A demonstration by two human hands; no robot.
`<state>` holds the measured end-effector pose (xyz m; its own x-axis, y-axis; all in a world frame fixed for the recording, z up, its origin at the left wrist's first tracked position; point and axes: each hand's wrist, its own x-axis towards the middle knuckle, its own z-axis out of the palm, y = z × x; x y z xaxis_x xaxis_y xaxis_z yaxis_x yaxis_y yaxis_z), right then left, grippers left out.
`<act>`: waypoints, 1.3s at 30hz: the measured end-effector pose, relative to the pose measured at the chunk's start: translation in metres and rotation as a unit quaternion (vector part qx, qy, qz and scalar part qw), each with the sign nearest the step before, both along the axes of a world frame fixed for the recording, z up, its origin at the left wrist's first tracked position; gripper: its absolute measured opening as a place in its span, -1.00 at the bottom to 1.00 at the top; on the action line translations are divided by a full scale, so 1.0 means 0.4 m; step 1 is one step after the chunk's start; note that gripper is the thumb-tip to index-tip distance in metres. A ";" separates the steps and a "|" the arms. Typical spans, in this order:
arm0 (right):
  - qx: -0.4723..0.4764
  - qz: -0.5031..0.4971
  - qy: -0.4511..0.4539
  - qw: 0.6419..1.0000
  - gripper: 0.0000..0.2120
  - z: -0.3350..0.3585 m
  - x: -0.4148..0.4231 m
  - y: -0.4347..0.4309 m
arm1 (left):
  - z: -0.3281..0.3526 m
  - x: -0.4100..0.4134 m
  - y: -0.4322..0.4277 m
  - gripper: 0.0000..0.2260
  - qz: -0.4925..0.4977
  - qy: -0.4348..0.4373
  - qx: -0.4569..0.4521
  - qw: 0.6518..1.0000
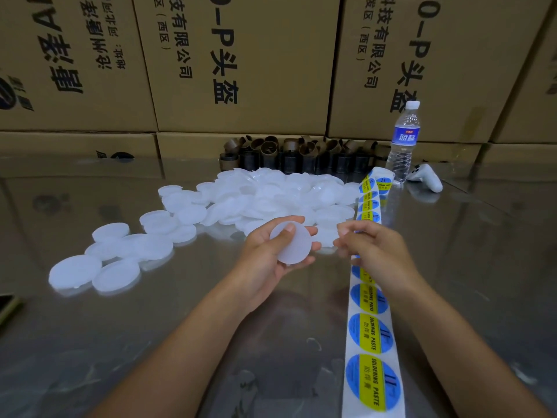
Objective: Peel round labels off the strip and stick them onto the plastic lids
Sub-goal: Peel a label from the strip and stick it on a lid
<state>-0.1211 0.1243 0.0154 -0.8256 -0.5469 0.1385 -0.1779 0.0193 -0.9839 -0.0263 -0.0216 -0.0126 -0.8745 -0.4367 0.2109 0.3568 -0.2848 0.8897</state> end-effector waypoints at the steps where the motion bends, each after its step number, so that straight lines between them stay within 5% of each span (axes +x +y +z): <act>1: 0.022 -0.010 0.038 0.999 -0.91 -0.008 0.000 0.022 | 0.001 0.001 0.000 -0.84 0.000 0.001 0.003 1.000; 4: 0.137 -0.070 0.156 0.976 -0.98 -0.034 -0.006 0.100 | 0.001 0.003 -0.001 -0.85 0.005 0.003 0.005 1.000; 9: 0.415 -0.054 0.251 0.873 -0.36 -0.051 -0.011 0.186 | 0.001 0.014 0.005 -0.84 0.008 -0.005 0.004 1.000; 13: 0.492 0.037 0.254 0.832 -0.23 -0.056 -0.013 0.174 | 0.003 0.024 0.008 -0.82 0.007 -0.015 0.005 1.000; 21: 0.399 0.007 0.265 0.878 -0.77 -0.050 -0.018 0.097 | 0.009 0.023 0.006 -0.83 0.017 -0.018 0.027 0.999; 25: 0.380 -0.023 0.277 0.882 -0.56 -0.060 -0.037 0.063 | 0.011 0.017 0.004 -0.83 0.024 -0.025 0.027 0.999; 29: 0.282 -0.056 0.280 0.916 -0.56 -0.069 -0.037 0.044 | 0.013 0.011 0.003 -0.85 0.034 -0.029 0.032 0.998; 39: -0.007 -0.030 0.067 0.997 -0.62 -0.045 -0.036 0.016 | 0.012 0.001 0.010 -0.87 0.050 -0.070 0.015 0.996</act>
